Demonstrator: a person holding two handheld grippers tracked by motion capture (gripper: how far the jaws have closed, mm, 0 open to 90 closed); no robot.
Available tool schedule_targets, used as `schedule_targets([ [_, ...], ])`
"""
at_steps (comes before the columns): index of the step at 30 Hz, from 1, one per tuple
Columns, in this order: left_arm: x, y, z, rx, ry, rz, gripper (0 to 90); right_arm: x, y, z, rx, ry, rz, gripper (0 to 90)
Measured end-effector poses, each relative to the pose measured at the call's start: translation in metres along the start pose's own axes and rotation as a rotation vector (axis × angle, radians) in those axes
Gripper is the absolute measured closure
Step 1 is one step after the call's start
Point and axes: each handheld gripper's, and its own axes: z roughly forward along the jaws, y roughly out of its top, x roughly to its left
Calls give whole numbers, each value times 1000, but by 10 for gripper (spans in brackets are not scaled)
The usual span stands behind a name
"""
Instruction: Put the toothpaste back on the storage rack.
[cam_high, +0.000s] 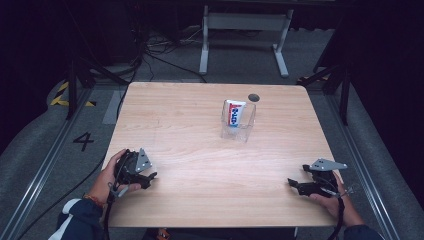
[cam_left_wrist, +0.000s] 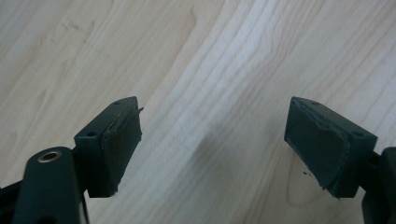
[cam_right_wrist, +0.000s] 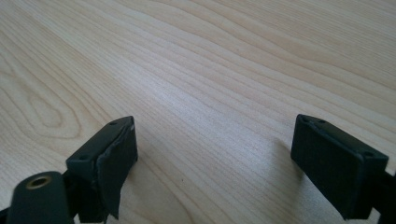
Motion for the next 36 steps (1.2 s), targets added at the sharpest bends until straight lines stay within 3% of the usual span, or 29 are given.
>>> schedule_targets([
  [3,0,-15,-3,-13,-22,-45,191,0,0,0,0,0,0,145],
  [5,1,-19,-3,-17,-22,-55,188,0,0,0,0,0,0,145],
  [6,2,-28,-5,-40,-49,-103,190,0,0,0,0,0,0,145],
  [11,4,-42,-9,-64,-77,-173,186,0,0,0,0,-1,0,146],
  [12,7,-49,-8,-86,-100,-228,182,0,0,0,-1,-1,0,146],
  [13,7,-49,-8,-86,-100,-228,174,0,0,0,-1,-1,0,146],
  [17,11,-61,-5,-125,-147,-356,164,0,0,0,0,0,0,145],
  [36,10,-63,-5,-126,-139,-382,145,-1,0,1,1,5,-9,143],
])
